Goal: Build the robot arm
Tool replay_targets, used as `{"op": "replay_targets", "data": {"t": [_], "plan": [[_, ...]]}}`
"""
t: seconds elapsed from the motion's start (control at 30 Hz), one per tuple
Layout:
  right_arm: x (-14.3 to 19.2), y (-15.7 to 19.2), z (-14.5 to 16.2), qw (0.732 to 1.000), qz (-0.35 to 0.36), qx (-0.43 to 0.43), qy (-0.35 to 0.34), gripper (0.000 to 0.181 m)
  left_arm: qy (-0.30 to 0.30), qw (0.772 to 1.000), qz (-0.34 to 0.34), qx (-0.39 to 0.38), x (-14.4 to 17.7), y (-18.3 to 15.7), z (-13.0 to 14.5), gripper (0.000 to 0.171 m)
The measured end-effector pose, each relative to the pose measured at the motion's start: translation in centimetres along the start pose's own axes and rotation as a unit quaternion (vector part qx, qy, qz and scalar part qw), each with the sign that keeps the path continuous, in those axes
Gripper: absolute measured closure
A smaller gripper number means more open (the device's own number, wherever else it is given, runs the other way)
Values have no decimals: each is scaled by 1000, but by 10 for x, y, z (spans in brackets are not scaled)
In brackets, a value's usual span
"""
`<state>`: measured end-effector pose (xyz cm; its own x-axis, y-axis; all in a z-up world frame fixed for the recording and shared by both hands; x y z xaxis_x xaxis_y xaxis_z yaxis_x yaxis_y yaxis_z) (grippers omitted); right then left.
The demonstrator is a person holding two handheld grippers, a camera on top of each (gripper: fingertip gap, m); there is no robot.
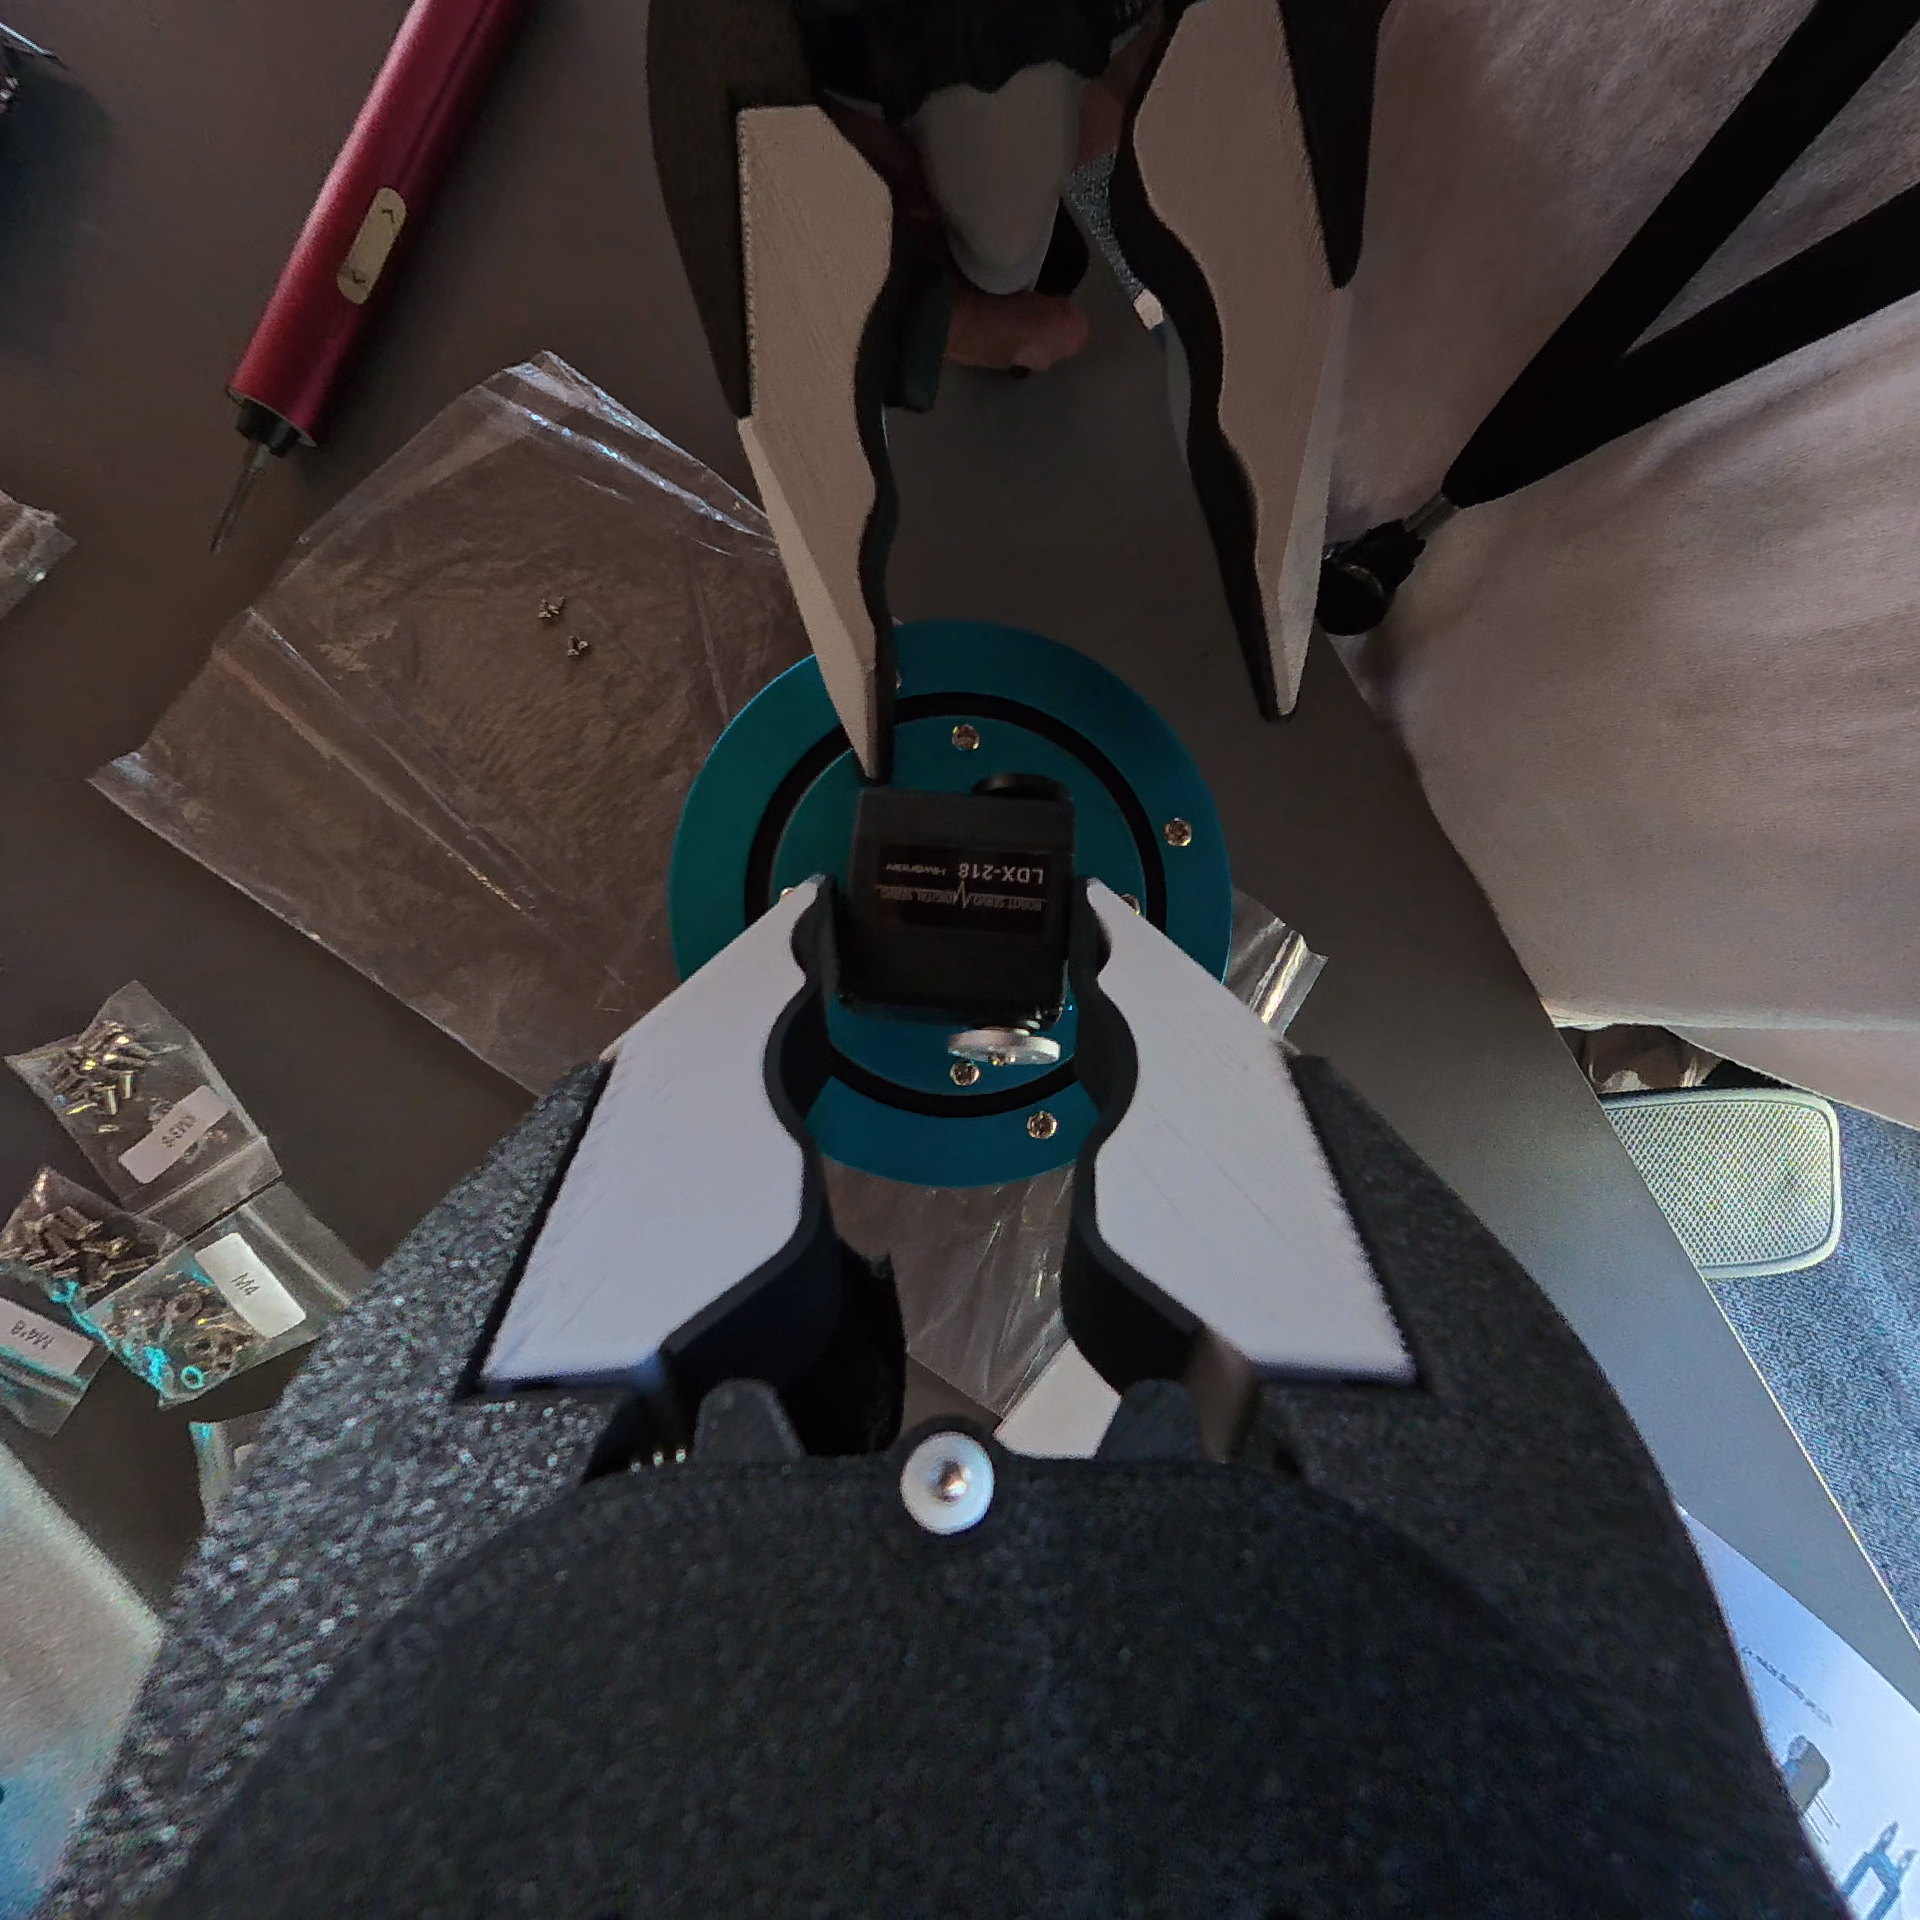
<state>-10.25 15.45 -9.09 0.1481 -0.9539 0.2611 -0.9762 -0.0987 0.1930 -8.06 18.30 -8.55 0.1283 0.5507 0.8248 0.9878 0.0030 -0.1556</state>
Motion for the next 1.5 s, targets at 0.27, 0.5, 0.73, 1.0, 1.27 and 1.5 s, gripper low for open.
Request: {"op": "replay_targets", "data": {"t": [0.27,0.5,0.73,1.0,1.27,1.5], "plan": [[0,0,0,1000,-2,-4,-3,110,-17,1000,11,10,0,0,-1,128],[0,-1,0,1000,-1,-5,-4,110,-36,999,6,12,0,0,-2,128],[0,-1,0,1000,-3,-7,-3,109,-54,998,-8,25,0,0,-2,127],[-1,0,-1,1000,-4,-6,-3,110,28,998,-42,-26,-1,-4,3,128],[-1,-1,-1,1000,-4,-9,-8,110,13,998,-53,-11,0,2,2,129],[0,-1,-1,1000,-9,-11,-11,110,-55,997,-30,42,2,0,-1,129]]}}
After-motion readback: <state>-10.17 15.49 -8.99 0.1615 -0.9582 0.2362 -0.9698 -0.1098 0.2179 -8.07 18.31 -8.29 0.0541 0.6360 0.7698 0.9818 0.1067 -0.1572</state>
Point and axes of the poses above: each gripper's, where its closed fingertips meet, x back along the fingers, z out of its underside, y = z × x across the jaws, the point moved 1 cm from there along x, back along the fingers, and after that the axes turned 3 degrees about x, right-handed, at the moved point
